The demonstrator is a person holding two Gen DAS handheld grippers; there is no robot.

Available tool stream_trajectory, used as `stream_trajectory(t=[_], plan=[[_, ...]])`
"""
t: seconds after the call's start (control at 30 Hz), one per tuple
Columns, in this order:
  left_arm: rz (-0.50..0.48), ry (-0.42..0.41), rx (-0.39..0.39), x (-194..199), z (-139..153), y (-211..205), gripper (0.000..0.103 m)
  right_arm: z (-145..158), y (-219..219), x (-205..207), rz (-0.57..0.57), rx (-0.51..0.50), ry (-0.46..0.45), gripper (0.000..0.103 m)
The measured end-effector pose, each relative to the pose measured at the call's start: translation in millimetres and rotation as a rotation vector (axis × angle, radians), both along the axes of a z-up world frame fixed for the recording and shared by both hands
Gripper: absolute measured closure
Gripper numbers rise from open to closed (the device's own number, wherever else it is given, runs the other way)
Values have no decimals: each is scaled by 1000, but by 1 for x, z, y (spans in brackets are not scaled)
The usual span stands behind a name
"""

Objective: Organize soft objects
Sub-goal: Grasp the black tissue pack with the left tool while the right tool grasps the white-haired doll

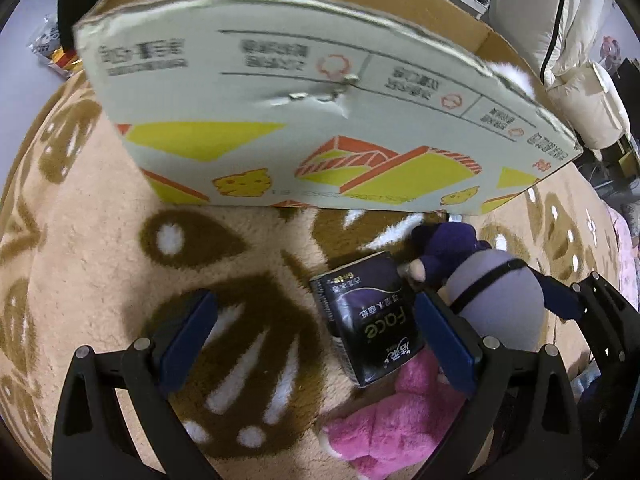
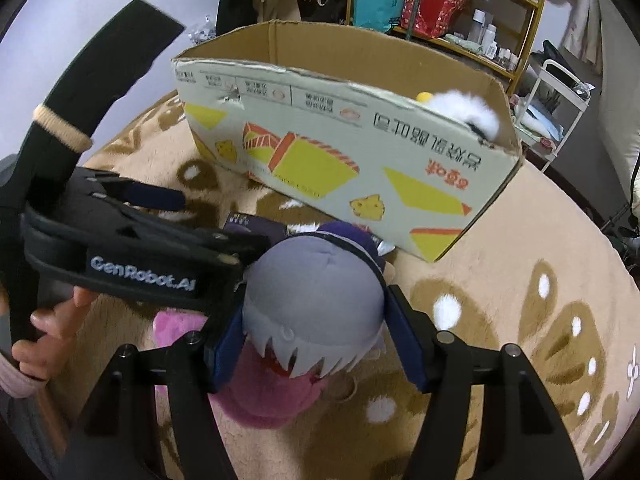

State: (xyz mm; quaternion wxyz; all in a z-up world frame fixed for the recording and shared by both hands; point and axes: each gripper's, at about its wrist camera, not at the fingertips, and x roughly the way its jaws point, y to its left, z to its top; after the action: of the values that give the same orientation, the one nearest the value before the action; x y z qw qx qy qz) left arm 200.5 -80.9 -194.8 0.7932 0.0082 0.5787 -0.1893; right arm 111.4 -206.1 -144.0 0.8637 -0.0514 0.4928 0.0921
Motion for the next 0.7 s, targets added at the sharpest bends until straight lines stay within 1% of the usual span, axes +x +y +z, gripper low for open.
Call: stream_trajectory(t=[0.23, 0.3, 0.43, 0.57, 0.7], plan=[[3, -6, 31, 6, -7, -12, 5, -7, -6, -4, -22, 28, 13, 33], [8, -13, 51, 8, -9, -14, 5, -8, -8, -3, -29, 27, 17, 33], [15, -31, 75, 12, -11, -20, 5, -10, -17, -4, -69, 38, 34, 34], [42, -23, 92, 18, -14, -26, 5, -10, -20, -4, -83, 52, 42, 33], [40, -23, 109, 23, -13, -30, 5, -10, -18, -4, -84, 47, 46, 33]])
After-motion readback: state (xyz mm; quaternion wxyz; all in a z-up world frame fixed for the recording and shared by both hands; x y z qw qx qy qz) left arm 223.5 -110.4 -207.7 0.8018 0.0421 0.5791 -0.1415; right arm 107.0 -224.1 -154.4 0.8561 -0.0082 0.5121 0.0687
